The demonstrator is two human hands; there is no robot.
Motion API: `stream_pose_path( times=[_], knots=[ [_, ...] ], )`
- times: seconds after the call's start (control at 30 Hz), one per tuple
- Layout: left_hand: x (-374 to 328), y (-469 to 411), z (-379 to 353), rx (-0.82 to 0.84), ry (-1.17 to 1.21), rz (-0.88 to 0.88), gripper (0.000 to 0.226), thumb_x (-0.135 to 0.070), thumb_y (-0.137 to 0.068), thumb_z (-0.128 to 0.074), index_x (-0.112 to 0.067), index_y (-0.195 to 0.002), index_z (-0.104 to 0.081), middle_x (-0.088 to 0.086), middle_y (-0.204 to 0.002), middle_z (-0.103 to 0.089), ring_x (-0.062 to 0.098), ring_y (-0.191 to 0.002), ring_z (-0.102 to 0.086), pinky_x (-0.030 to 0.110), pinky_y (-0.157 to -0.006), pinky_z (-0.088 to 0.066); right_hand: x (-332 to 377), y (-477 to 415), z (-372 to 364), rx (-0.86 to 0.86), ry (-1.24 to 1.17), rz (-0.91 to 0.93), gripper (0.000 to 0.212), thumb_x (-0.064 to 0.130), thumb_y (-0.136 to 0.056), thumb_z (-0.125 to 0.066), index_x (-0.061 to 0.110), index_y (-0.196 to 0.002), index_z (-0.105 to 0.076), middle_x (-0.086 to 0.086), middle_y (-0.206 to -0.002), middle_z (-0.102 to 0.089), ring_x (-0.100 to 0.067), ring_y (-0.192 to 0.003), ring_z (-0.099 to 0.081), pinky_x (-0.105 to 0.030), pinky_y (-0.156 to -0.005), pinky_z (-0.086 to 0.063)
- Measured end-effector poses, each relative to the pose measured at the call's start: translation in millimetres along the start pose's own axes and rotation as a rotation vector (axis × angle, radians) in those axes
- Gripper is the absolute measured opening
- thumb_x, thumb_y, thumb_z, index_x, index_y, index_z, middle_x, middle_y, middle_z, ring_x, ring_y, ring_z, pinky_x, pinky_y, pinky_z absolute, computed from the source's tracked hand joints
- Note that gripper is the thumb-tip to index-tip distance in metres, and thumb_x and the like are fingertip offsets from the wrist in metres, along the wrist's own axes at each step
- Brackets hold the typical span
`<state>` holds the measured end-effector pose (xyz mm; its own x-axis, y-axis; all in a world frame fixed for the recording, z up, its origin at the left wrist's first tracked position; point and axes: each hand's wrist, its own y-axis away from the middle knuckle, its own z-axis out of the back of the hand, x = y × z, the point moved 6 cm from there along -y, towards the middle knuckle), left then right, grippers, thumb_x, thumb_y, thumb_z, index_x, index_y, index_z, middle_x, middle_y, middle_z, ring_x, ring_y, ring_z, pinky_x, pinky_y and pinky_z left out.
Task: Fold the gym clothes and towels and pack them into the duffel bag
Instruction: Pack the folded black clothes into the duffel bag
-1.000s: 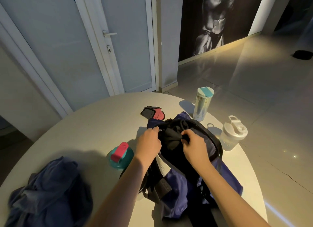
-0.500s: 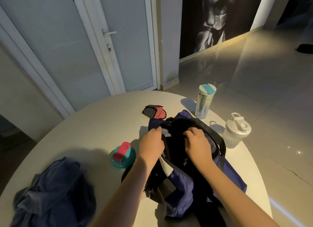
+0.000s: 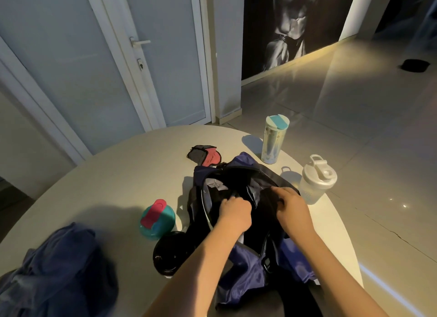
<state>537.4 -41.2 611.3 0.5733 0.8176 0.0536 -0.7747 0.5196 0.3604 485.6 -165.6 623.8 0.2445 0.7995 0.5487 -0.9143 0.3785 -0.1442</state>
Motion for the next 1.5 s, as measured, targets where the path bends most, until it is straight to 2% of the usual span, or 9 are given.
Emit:
stream_pose_path(
  times=[0.1,0.27,0.47,0.67,0.83,0.97,1.07,1.23,1.5],
  knots=[
    [-2,-21,-38,0.179,0.166,0.094,0.053,-0.018,-0.095,-0.046,-0.005,-0.144,-0.03,0.014,-0.147,-0.033,0.032,-0.134,-0.033,0.046,-0.107,-0.029,-3,0,8,-0.044,-0.001,0.024,0.05,-0.013,-0.079,-0.05,0.006,-0.124,-0.061,-0.01,-0.117,-0.06,-0.031,-0.101,-0.06,-0.023,-0.079,-0.04],
    [4,-43,-67,0.189,0.246,0.18,0.08,-0.024,-0.095,-0.052,-0.005,-0.151,0.002,0.016,-0.158,0.003,0.033,-0.145,-0.01,0.043,-0.114,-0.018,-7,3,32,-0.13,0.049,0.072,0.049,-0.015,-0.073,-0.054,0.003,-0.118,-0.064,-0.014,-0.113,-0.061,-0.038,-0.09,-0.061,-0.032,-0.072,-0.048],
    [10,-66,-80,0.164,0.07,0.283,0.106,-0.048,-0.084,-0.063,0.004,-0.148,0.003,0.025,-0.155,-0.009,0.034,-0.141,-0.023,0.039,-0.113,-0.021,-14,6,33,-0.13,0.059,0.104,0.051,-0.015,-0.069,-0.059,0.005,-0.116,-0.065,-0.012,-0.11,-0.061,-0.037,-0.081,-0.063,-0.032,-0.061,-0.048],
    [-8,-79,-87,0.0,-0.153,0.113,0.038,-0.007,-0.095,-0.042,0.0,-0.133,-0.045,0.015,-0.13,-0.054,0.028,-0.118,-0.052,0.04,-0.105,-0.03,-22,6,26,-0.118,0.018,0.128,0.05,-0.013,-0.07,-0.063,0.007,-0.115,-0.065,-0.006,-0.109,-0.061,-0.031,-0.083,-0.063,-0.028,-0.065,-0.048],
    [-4,-78,-59,-0.3,0.104,0.158,0.028,-0.008,-0.092,-0.051,-0.008,-0.12,-0.055,0.008,-0.115,-0.064,0.023,-0.105,-0.064,0.032,-0.083,-0.05,-23,6,24,-0.117,-0.001,0.135,0.047,-0.012,-0.071,-0.063,0.006,-0.114,-0.066,-0.009,-0.107,-0.062,-0.032,-0.083,-0.064,-0.028,-0.065,-0.048],
    [-8,-85,-78,-0.068,0.284,0.075,0.06,-0.018,-0.096,-0.046,-0.009,-0.149,-0.018,0.008,-0.157,-0.018,0.027,-0.142,-0.023,0.049,-0.114,-0.02,-21,7,22,-0.112,-0.014,0.117,0.045,-0.011,-0.073,-0.063,0.004,-0.115,-0.065,-0.011,-0.109,-0.062,-0.032,-0.084,-0.064,-0.031,-0.067,-0.049],
    [-12,-80,-94,0.107,0.282,0.022,0.071,-0.037,-0.098,-0.04,-0.02,-0.152,0.001,0.002,-0.16,0.01,0.029,-0.146,0.009,0.061,-0.112,0.008,-20,8,21,-0.098,-0.014,0.108,0.044,-0.009,-0.077,-0.061,0.005,-0.118,-0.064,-0.011,-0.113,-0.062,-0.032,-0.088,-0.064,-0.034,-0.07,-0.051],
    [-9,-73,-100,0.129,0.391,0.081,0.06,-0.057,-0.097,-0.018,-0.034,-0.151,-0.003,0.002,-0.16,0.012,0.031,-0.145,0.013,0.063,-0.108,0.014,-24,10,19,-0.071,0.011,0.076,0.046,-0.008,-0.079,-0.059,0.009,-0.121,-0.062,-0.007,-0.118,-0.06,-0.031,-0.093,-0.062,-0.038,-0.07,-0.052],
    [-10,-74,-103,0.131,0.285,0.149,0.059,-0.062,-0.095,-0.015,-0.041,-0.149,-0.004,0.006,-0.158,0.019,0.034,-0.142,0.023,0.067,-0.103,0.016,-28,16,27,-0.08,0.072,0.067,0.046,-0.006,-0.078,-0.059,0.014,-0.119,-0.063,-0.002,-0.116,-0.06,-0.032,-0.087,-0.062,-0.032,-0.058,-0.046]
  ],
)
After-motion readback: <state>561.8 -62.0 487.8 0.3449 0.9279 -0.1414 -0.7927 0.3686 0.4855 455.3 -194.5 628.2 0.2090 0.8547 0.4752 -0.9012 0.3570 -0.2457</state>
